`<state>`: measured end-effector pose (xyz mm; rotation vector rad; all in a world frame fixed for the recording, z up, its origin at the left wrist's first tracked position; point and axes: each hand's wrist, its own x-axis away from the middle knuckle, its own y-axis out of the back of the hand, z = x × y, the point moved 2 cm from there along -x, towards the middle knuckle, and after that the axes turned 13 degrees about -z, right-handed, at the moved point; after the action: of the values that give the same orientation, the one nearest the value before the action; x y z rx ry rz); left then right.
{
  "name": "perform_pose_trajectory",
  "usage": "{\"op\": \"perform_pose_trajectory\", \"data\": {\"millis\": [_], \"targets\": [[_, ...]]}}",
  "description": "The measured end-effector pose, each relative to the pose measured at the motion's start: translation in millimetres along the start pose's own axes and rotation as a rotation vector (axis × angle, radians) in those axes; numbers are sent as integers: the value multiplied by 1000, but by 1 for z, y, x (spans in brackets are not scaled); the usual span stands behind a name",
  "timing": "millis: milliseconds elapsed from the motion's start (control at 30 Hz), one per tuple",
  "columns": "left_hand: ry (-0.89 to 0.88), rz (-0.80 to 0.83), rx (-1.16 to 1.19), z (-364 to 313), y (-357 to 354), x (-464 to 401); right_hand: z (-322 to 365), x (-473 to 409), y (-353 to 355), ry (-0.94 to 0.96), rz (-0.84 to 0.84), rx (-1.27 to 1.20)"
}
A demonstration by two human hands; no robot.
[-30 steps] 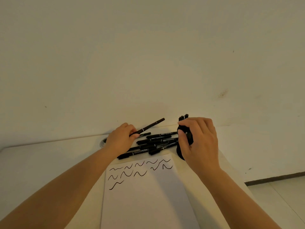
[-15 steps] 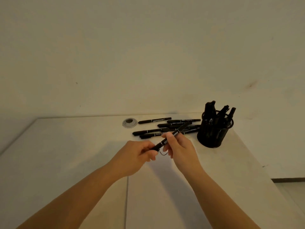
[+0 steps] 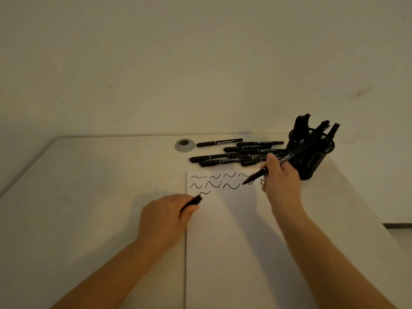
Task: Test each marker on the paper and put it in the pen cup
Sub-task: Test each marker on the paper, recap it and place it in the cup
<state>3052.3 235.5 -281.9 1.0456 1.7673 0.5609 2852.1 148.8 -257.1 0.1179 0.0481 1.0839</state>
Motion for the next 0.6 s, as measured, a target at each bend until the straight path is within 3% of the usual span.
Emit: {"op": "perform_pose_trajectory", "data": {"millis": [167,367,600], "targets": [[107,48,153,19,-4,-9,3,1,3,236,105,75],[101,104,191,13,-19,-13,-21,13,-14,68,354,48],[90,146,205,21,-25,-10,-38,16,-11,170,321,130]]}}
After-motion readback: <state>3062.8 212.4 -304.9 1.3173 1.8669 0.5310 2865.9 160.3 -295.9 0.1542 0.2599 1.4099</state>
